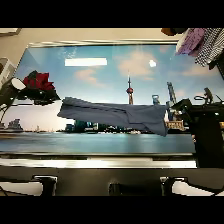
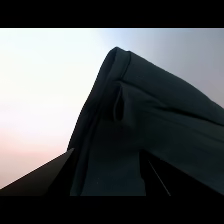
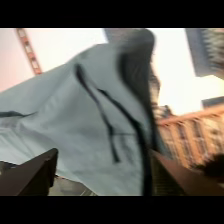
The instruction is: Fold the clothes and pants, and hang the long-sleeved shirts on hangers.
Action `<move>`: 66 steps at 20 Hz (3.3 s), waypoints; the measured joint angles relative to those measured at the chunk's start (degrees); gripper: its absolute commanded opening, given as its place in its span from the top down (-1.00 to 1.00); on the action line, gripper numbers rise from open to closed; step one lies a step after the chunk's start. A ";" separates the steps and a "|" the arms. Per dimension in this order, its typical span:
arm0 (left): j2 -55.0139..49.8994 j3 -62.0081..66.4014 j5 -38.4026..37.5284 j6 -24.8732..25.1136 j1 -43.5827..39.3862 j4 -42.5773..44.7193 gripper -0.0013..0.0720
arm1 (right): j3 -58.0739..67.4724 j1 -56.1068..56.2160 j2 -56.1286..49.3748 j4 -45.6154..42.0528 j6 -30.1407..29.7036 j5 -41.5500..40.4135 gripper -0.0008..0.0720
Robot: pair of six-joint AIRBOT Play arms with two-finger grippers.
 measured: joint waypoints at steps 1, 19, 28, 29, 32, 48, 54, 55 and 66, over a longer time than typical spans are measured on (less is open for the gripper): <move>0.98 0.02 -1.09 0.02 0.13 1.11 -0.30 | 0.11 -0.68 -0.61 -0.37 -0.59 0.87 -0.86; 4.68 0.02 -4.92 -1.05 0.39 4.35 -0.29 | 0.50 8.11 -15.26 6.29 -7.78 -0.61 -0.22; 4.20 -0.15 -4.83 -1.07 -1.27 -3.87 0.92 | 2.64 14.53 -11.37 2.95 -1.79 -2.34 0.89; 4.09 -0.39 -4.57 -1.11 -2.23 -4.81 0.92 | 3.87 14.67 -10.01 0.98 0.31 -1.62 0.89; 3.04 -1.55 -2.27 -2.73 -7.17 -8.35 0.92 | 9.14 14.84 -6.58 -5.35 6.23 3.10 0.89; -14.40 1.55 27.80 -6.08 -46.77 -44.65 0.92 | 28.39 14.91 3.52 -22.12 18.21 20.72 0.89; -25.05 15.43 28.61 -10.62 -52.94 -49.09 0.92 | 28.72 14.91 5.79 -23.15 18.29 21.20 0.89; -26.75 17.44 28.00 -12.13 -53.70 -49.20 0.93 | 28.74 14.91 6.10 -23.19 18.45 20.90 0.89; -33.07 25.94 17.44 -21.03 -54.42 -48.17 0.93 | 28.79 14.91 7.28 -23.28 18.40 19.43 0.89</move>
